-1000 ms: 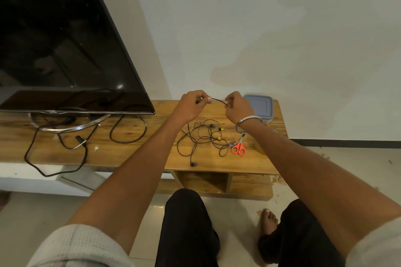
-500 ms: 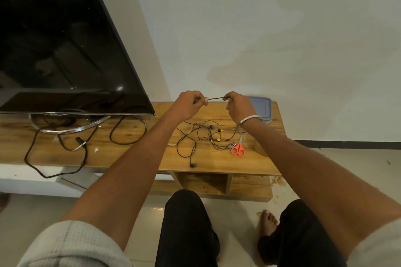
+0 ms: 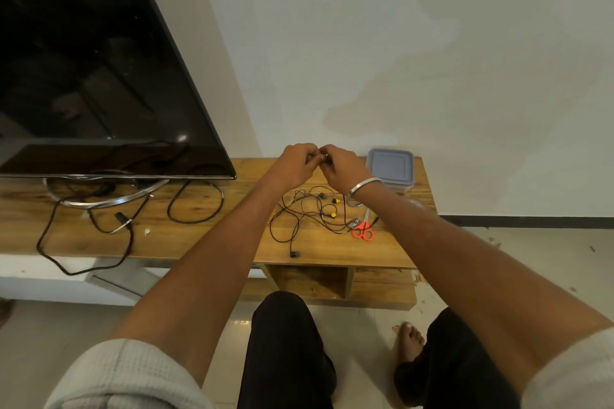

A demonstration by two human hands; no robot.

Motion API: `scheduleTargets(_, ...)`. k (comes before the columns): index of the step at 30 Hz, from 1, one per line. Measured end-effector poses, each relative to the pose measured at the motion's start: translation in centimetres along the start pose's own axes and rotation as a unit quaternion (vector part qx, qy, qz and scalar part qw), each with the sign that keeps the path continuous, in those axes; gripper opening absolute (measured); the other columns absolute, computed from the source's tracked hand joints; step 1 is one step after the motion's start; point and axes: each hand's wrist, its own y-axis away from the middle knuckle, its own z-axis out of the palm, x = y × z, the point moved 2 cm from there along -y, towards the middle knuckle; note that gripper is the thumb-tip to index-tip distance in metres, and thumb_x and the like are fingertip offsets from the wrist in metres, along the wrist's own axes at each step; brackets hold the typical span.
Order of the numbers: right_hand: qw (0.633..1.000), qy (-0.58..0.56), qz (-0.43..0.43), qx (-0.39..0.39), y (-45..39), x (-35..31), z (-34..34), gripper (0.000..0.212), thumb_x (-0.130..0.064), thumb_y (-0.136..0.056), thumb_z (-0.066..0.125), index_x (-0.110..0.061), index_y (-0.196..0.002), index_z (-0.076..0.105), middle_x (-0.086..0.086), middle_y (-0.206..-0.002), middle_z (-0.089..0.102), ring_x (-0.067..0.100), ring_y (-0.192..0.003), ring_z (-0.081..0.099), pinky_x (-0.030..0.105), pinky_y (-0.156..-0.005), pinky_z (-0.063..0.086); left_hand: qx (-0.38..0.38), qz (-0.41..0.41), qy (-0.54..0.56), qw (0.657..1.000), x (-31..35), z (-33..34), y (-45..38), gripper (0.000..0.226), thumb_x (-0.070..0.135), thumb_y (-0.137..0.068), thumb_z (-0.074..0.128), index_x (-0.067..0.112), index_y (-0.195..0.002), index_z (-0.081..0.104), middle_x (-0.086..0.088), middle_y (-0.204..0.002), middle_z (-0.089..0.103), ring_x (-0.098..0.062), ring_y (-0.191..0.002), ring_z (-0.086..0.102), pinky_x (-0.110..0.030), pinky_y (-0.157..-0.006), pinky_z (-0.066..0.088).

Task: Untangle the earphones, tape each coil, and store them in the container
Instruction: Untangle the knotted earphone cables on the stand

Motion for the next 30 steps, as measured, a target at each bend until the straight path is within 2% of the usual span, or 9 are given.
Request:
scheduleTargets(3, 0.999, 0.045, 0.002, 0.000, -0.1, 0.5, -0.3, 0.027, -0.014, -0.099, 0.041, -0.007, -0.116, 0.061, 0.017, -0.101, 0.068, 0.033, -0.093, 0.062, 0.031, -0.072, 0.045, -0.012, -0.001, 0.003, 1.000, -0.2, -0.4, 0.1, 0.024, 0.033, -0.098, 0.053, 0.015, -0.095, 0.069, -0.002, -0.086, 0.066, -0.016, -0.077, 0.058, -0.025, -0.065, 0.043)
scheduleTargets(6, 0.996, 0.082, 0.007, 0.025, 0.0, 1.5, -0.8, 0.029, -0.013, -0.099, 0.041, -0.010, -0.117, 0.063, 0.015, -0.107, 0.069, 0.033, -0.097, 0.062, 0.039, -0.081, 0.052, -0.022, -0.004, 0.010, 1.000, -1.0, -1.0, 0.2, 0.023, 0.043, -0.095, 0.054, 0.027, -0.087, 0.069, -0.012, -0.098, 0.071, -0.029, -0.090, 0.063, -0.042, -0.082, 0.051)
scheduleTargets(9, 0.993, 0.093, 0.051, 0.049, 0.2, 2.6, -1.2, 0.027, -0.008, -0.097, 0.043, -0.012, -0.115, 0.063, 0.014, -0.106, 0.068, 0.032, -0.093, 0.063, 0.034, -0.074, 0.050, -0.020, -0.010, 0.016, 1.000, -1.5, -1.4, 0.3, 0.020, 0.047, -0.094, 0.055, 0.035, -0.082, 0.066, -0.018, -0.099, 0.070, -0.031, -0.089, 0.064, -0.047, -0.086, 0.052)
scheduleTargets(13, 0.988, 0.109, 0.100, 0.046, 0.5, 3.8, -1.8, 0.025, -0.004, -0.095, 0.043, -0.006, -0.109, 0.063, 0.018, -0.102, 0.068, 0.033, -0.091, 0.063, 0.033, -0.072, 0.048, -0.016, -0.018, 0.018, 1.000, -1.4, -1.7, 0.1, 0.020, 0.044, -0.094, 0.056, 0.031, -0.083, 0.066, -0.015, -0.100, 0.070, -0.035, -0.099, 0.064, -0.046, -0.088, 0.051)
scheduleTargets(18, 0.987, 0.105, 0.118, 0.000, 0.6, 3.9, -1.7, 0.026, -0.004, -0.093, 0.042, -0.001, -0.111, 0.059, 0.020, -0.103, 0.066, 0.034, -0.093, 0.061, 0.037, -0.075, 0.050, -0.011, -0.018, 0.020, 1.000, -1.2, -1.3, 0.0, 0.023, 0.040, -0.096, 0.055, 0.023, -0.085, 0.067, -0.014, -0.099, 0.070, -0.032, -0.094, 0.063, -0.040, -0.080, 0.051)
scheduleTargets(22, 0.996, 0.048, 0.067, -0.020, 0.9, 2.6, -0.9, 0.032, -0.013, -0.093, 0.047, -0.008, -0.125, 0.047, 0.016, -0.106, 0.065, 0.031, -0.094, 0.061, 0.039, -0.080, 0.052, -0.023, 0.000, 0.008, 1.000, -0.2, -0.4, 0.1, 0.024, 0.037, -0.096, 0.056, 0.018, -0.089, 0.068, 0.001, -0.084, 0.065, -0.005, -0.069, 0.053, -0.022, -0.059, 0.038)
scheduleTargets(25, 0.999, 0.041, 0.021, -0.023, 0.6, 1.4, -0.7, 0.025, -0.011, -0.093, 0.047, -0.008, -0.117, 0.054, 0.015, -0.104, 0.066, 0.031, -0.094, 0.061, 0.043, -0.081, 0.052, -0.028, 0.008, -0.003, 1.000, 0.7, 0.4, 0.1, 0.022, 0.034, -0.096, 0.055, 0.017, -0.086, 0.065, 0.006, -0.065, 0.051, -0.008, -0.056, 0.040, -0.024, -0.054, 0.030)
scheduleTargets(27, 0.998, 0.049, 0.017, -0.031, 0.2, 1.1, -0.8, 0.022, -0.005, -0.092, 0.046, -0.007, -0.109, 0.059, 0.016, -0.100, 0.067, 0.032, -0.092, 0.061, 0.042, -0.079, 0.052, -0.021, 0.011, -0.005, 1.000, 0.9, 0.4, 0.1, 0.022, 0.033, -0.097, 0.055, 0.017, -0.085, 0.063, 0.006, -0.064, 0.050, -0.008, -0.055, 0.040, -0.025, -0.054, 0.030)
scheduleTargets(30, 0.996, 0.076, 0.024, -0.034, -0.1, 1.4, -0.9, 0.022, -0.007, -0.094, 0.046, -0.010, -0.106, 0.063, 0.014, -0.094, 0.069, 0.031, -0.090, 0.063, 0.043, -0.081, 0.053, -0.017, 0.017, -0.006, 1.000, 0.9, 0.0, 0.0, 0.024, 0.034, -0.098, 0.053, 0.015, -0.090, 0.065, 0.014, -0.068, 0.052, -0.003, -0.057, 0.043, -0.019, -0.054, 0.030)
